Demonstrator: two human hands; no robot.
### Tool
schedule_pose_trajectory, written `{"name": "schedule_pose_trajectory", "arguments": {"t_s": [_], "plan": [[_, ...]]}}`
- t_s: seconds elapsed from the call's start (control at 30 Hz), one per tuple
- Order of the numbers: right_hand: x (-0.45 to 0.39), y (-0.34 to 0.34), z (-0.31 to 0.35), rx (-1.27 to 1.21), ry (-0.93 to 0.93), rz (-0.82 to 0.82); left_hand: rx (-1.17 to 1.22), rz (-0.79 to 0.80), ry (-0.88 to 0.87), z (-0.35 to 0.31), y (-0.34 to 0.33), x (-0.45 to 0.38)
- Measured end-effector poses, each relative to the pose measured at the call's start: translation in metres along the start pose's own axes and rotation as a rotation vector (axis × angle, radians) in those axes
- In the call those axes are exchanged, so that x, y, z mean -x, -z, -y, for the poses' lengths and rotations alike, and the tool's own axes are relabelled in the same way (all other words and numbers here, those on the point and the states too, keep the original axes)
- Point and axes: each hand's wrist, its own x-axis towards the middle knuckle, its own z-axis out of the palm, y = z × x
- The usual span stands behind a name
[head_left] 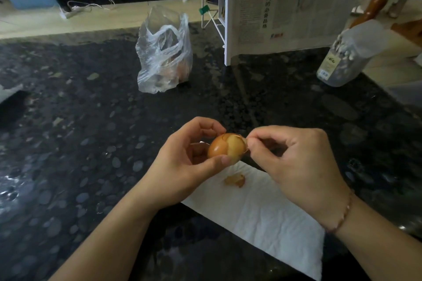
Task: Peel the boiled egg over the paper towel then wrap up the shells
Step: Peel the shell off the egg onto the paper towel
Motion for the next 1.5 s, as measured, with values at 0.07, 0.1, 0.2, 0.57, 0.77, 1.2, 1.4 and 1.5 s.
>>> {"name": "schedule_pose_trajectory", "arguments": {"t_s": [0.07,0.1,0.2,0.57,0.77,1.2,1.4,1.5], "plan": [[-0.001,0.0,0.002,-0.114,-0.075,0.016,0.001,0.018,0.007,-0.001,0.001,0.0],[-0.001,0.0,0.003,-0.169,-0.118,0.037,0.005,0.026,0.008,-0.001,0.001,0.0],[0.0,0.0,0.006,-0.256,-0.188,0.101,-0.004,0.028,-0.014,-0.001,0.0,0.0],[-0.006,0.007,0.009,-0.52,-0.349,0.245,0.22,0.178,0.001,-0.005,0.011,0.0],[-0.008,0.014,0.01,-0.343,-0.192,0.233,0.182,0.219,-0.004,-0.003,0.013,0.0],[0.0,0.005,0.0,0.086,-0.198,0.408,-0.022,0.1,-0.024,-0.002,0.017,0.0],[-0.001,0.001,0.009,-0.038,-0.109,0.149,-0.042,0.118,-0.042,-0.002,0.013,0.0],[0.0,-0.003,0.006,0.004,-0.104,0.125,-0.047,0.107,-0.055,-0.002,0.011,0.0]]}}
